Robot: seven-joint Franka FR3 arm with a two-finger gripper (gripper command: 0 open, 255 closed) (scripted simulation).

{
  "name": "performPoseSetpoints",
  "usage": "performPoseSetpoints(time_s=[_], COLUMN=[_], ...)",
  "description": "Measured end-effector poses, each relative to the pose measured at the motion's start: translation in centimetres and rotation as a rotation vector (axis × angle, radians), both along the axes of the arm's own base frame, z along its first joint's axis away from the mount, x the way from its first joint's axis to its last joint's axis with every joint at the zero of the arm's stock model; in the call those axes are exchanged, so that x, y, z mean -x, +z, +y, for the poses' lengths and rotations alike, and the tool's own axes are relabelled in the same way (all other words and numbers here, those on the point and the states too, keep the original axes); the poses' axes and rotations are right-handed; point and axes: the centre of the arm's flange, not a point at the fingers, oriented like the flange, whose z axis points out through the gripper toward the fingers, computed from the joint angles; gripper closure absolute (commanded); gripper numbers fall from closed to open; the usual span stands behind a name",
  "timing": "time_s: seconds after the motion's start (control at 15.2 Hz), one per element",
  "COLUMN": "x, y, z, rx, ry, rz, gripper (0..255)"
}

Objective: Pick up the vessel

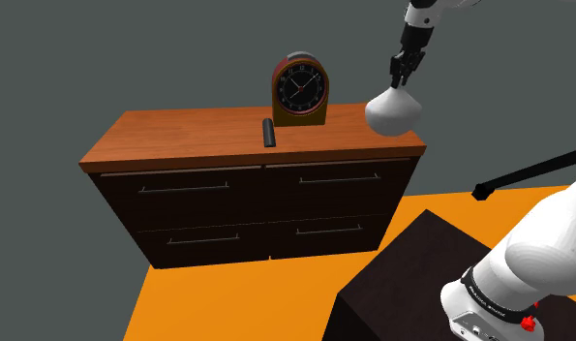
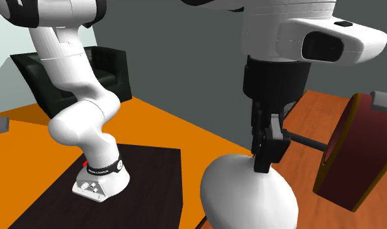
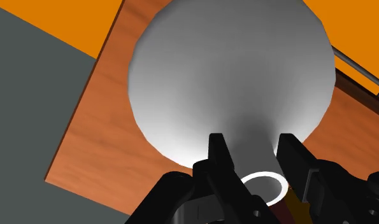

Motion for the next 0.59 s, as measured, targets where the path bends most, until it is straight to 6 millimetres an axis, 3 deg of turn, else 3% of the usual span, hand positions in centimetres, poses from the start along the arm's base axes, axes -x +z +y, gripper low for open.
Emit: performPoseSetpoints(time_s=[0.59], x=[-0.1], y=[4.4], z=[0.0], rx=[0.000], ry=[0.000], rz=[0.000], gripper=[255])
